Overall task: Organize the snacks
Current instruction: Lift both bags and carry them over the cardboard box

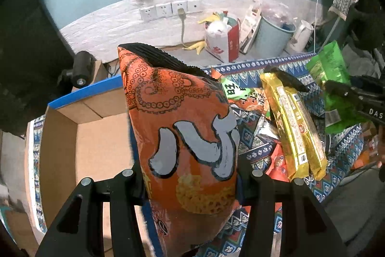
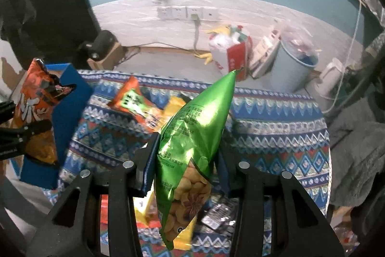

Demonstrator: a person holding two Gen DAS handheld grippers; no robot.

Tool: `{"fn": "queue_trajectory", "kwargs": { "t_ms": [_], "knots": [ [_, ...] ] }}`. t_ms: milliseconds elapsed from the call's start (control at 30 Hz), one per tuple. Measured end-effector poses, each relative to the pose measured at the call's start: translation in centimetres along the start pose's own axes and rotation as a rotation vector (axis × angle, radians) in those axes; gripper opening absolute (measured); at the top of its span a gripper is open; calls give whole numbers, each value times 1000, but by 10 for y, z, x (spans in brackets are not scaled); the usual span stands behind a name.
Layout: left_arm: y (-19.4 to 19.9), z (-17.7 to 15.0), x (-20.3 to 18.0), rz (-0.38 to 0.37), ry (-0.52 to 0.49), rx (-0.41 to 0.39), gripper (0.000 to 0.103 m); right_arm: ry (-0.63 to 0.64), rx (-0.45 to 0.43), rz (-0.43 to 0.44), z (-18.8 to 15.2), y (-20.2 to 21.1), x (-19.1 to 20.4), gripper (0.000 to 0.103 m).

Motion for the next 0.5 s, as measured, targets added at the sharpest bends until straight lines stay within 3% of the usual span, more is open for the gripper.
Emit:
{"fn": "queue_trajectory", "kwargs": {
  "t_ms": [500],
  "knots": [
    [43,-14,59,-39,79,-82,53,103,-7,77,33,-4,86,42]
  ]
}}
Point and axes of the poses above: each gripper's, at about its wrist camera, not at the fingertips, and y roughly against the way its jaws point, x to its left, z to its top, the point moved 9 cm from there along -y, roughly the way its jaws point, and after that the axes turned 7 degrees about x, right-handed, at the moved point
